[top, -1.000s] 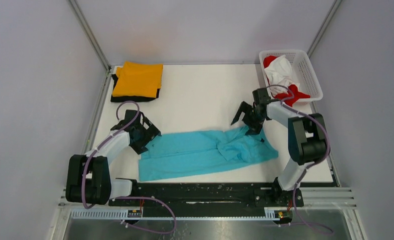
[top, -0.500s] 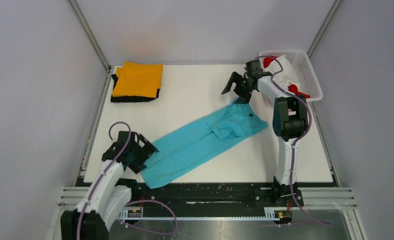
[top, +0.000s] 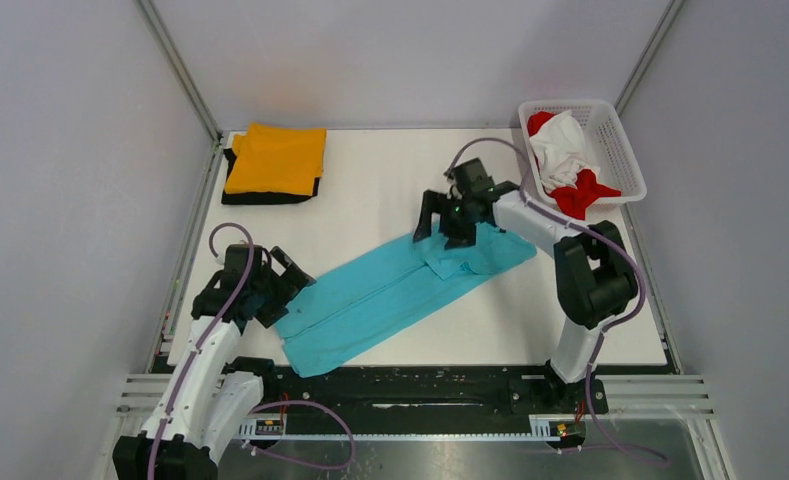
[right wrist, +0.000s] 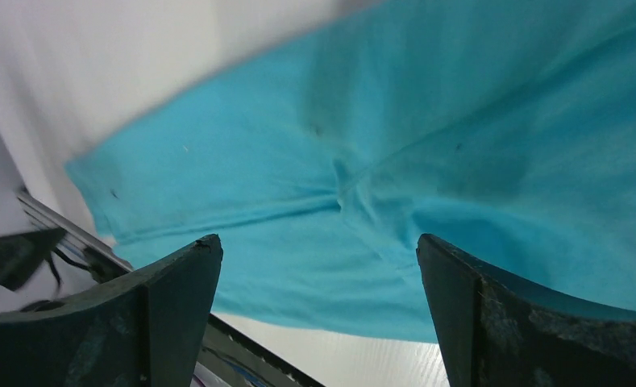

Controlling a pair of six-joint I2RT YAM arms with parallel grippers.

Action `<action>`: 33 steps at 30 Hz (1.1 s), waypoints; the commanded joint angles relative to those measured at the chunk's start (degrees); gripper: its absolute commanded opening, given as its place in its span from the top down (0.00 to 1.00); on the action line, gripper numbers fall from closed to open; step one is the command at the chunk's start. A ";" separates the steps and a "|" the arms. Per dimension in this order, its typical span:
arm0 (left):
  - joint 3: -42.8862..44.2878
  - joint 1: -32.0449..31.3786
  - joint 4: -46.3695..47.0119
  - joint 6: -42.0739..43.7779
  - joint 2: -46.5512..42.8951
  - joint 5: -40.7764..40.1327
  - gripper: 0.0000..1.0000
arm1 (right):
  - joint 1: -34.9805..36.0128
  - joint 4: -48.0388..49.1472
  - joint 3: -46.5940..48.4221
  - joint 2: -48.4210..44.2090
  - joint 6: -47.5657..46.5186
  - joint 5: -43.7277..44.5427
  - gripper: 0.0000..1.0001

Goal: Fold and stack the t-shirts
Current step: Rotate the tshirt 90 degrees

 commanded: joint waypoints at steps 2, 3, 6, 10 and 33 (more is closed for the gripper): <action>1.87 -0.20 5.29 2.45 2.14 1.66 0.01 | 2.44 0.83 -6.25 0.01 -3.00 -0.09 0.01; 1.73 -0.14 5.49 2.54 2.07 1.54 0.01 | 2.95 0.79 -7.03 -0.15 -3.53 0.54 0.00; 1.08 -0.20 5.57 2.64 1.22 1.29 0.01 | 4.59 0.26 -9.11 -1.45 -4.97 1.33 0.01; 0.09 -0.14 5.60 2.73 0.50 1.25 0.01 | 7.75 -1.21 -11.89 -4.63 -5.66 1.37 0.00; -1.19 -9.67 20.47 6.43 21.30 13.14 0.01 | -2.14 4.92 -17.80 -4.27 6.72 3.78 0.01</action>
